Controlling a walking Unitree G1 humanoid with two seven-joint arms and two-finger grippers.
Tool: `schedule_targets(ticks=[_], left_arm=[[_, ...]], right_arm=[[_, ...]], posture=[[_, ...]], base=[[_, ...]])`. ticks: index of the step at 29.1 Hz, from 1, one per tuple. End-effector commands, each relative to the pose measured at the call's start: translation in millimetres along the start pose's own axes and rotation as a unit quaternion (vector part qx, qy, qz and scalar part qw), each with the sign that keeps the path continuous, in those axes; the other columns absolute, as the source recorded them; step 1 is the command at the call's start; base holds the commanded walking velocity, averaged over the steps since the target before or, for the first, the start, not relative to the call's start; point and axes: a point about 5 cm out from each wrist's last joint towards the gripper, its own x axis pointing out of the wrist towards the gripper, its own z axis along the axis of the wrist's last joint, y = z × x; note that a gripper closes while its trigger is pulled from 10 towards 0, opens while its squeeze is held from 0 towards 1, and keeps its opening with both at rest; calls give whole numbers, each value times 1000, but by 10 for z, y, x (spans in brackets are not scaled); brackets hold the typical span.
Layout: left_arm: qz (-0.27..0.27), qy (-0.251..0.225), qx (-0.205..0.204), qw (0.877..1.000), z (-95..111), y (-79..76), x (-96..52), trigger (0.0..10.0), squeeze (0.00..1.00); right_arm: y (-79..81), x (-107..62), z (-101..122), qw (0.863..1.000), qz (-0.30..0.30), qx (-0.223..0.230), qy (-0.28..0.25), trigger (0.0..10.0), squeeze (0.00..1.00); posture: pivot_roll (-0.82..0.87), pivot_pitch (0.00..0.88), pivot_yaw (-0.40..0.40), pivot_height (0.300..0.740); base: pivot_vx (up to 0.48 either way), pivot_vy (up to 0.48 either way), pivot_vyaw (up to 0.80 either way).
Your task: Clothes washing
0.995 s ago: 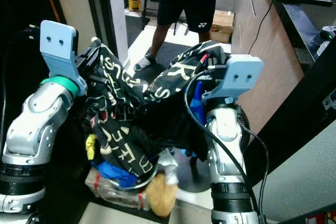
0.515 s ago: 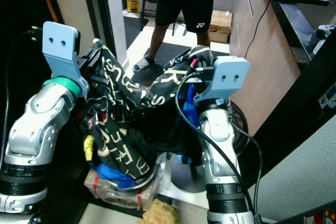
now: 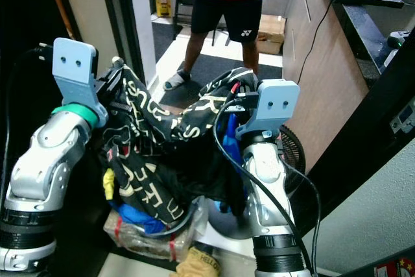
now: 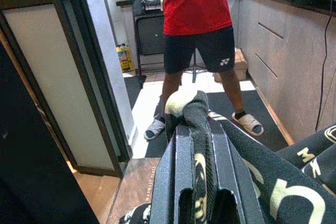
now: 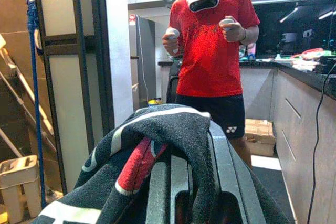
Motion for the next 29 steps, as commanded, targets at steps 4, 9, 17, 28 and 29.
schedule_targets(ticks=[4,9,17,28,29], left_arm=[[5,-8,4,1000,31,26,0,10000,0],[4,-7,6,1000,26,37,-3,10000,0],[1,-5,7,1000,25,35,10,10000,0],[-5,-6,8,1000,36,17,29,10000,0],[-5,-6,8,1000,38,15,31,10000,0]], right_arm=[[-49,45,55,1000,-24,8,-9,10000,0],[-49,36,51,1000,-28,10,-7,10000,0],[-39,23,57,999,-32,12,-8,10000,0],[-59,19,76,999,-37,10,-11,10000,0],[-60,20,78,999,-37,10,-11,10000,0]], posture=[[126,0,60,740],[128,0,67,740],[125,0,77,740],[122,0,82,740],[122,0,82,740]], base=[[0,0,-800],[0,0,-800],[0,0,-800],[0,0,-800],[0,0,-800]])
